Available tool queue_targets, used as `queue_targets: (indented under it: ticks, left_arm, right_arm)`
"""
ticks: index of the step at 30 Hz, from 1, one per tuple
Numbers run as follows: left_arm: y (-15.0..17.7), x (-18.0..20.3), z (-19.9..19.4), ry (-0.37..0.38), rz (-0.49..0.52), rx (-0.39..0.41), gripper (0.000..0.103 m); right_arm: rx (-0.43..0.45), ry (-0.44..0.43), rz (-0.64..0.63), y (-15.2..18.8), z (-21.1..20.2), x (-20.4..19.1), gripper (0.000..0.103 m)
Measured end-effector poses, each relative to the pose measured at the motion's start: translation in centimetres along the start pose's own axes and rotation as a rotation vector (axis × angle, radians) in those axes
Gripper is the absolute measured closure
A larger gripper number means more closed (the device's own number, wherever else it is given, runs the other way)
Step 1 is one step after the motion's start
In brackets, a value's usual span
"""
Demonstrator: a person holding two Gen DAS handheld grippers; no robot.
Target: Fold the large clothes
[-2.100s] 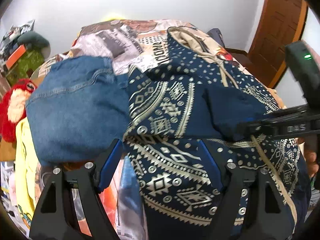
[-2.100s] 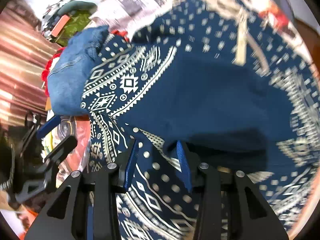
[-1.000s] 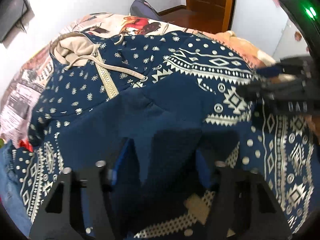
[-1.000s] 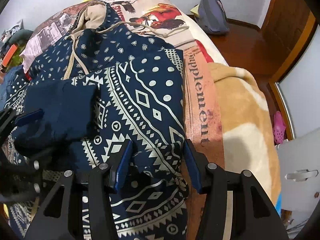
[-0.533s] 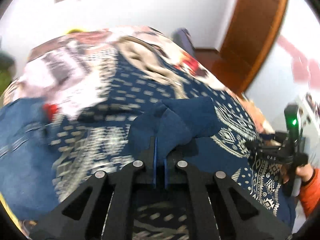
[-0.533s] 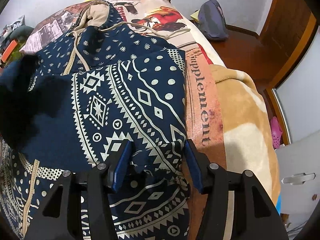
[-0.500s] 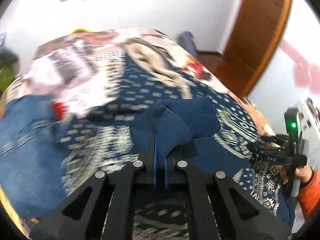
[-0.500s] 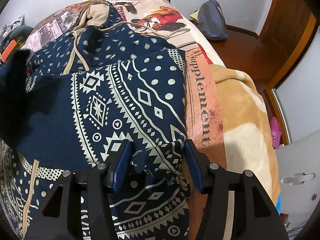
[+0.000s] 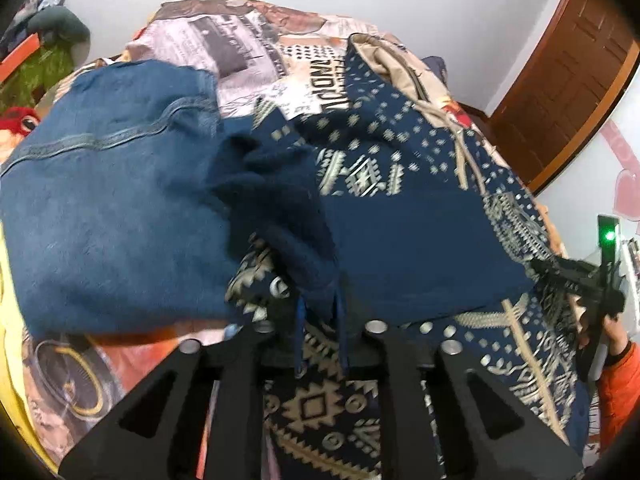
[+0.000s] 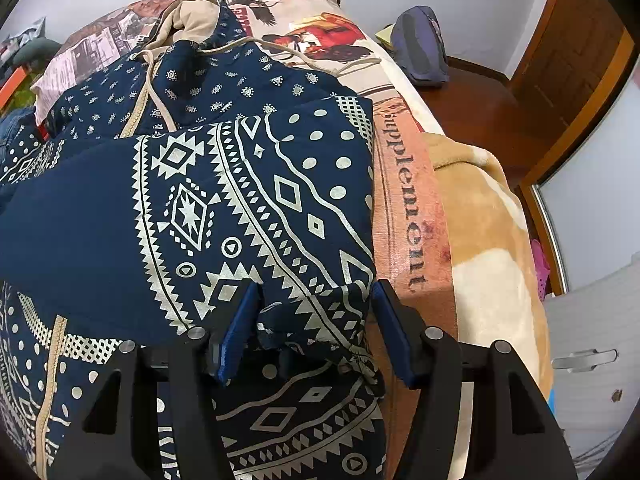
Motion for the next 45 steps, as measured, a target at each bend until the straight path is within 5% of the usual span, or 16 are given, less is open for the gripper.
queue_targets:
  ticks: [5, 9, 13, 23, 29, 34, 45]
  left_arm:
    - [1.5, -2.6, -1.4, -0.116, 0.036, 0.007, 0.057]
    - [1.8, -4.4, -2.8, -0.186, 0.08, 0.004, 0.057]
    - [-0.1, -4.0, -4.9, -0.164, 0.097, 0.049, 0.051]
    - [-9.1, 2.8, -6.1, -0.149, 0.231, 0.225, 0.043]
    - [-14.5, 7.1, -3.5, -0.093, 0.254, 0.255, 0.042]
    - [-18.0, 9.5, 1.3, -0.013, 0.205, 0.178, 0.042]
    - [-21.2, 10.3, 12.7, 0.078, 0.076, 0.016, 0.043]
  right_arm:
    - [-0.004, 0.01, -0.001, 0.1, 0.0, 0.0, 0.047]
    - [-0.022, 0.013, -0.005, 0.0, -0.1, -0.1, 0.047]
    - [-0.046, 0.002, -0.007, -0.9, -0.7, -0.1, 0.047]
    - [0.19, -0.029, -0.032, -9.0, -7.3, -1.8, 0.047]
    - [0.302, -0.086, -0.007, -14.2, -9.2, -3.6, 0.047]
    - [0.327, -0.108, -0.014, -17.5, -8.3, -5.3, 0.047]
    - [0.166, -0.142, -0.009, -20.9, 1.5, -8.4, 0.047]
Point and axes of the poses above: each gripper's, at about its wrist camera, not at the fingertips, and z roughly the way its jaws point, x to its right, y to its underside, the point moved 9 cm from there along z, roughly the way its jaws point, and after that the axes turned 6 degrees about x, right-handed, at the moved point
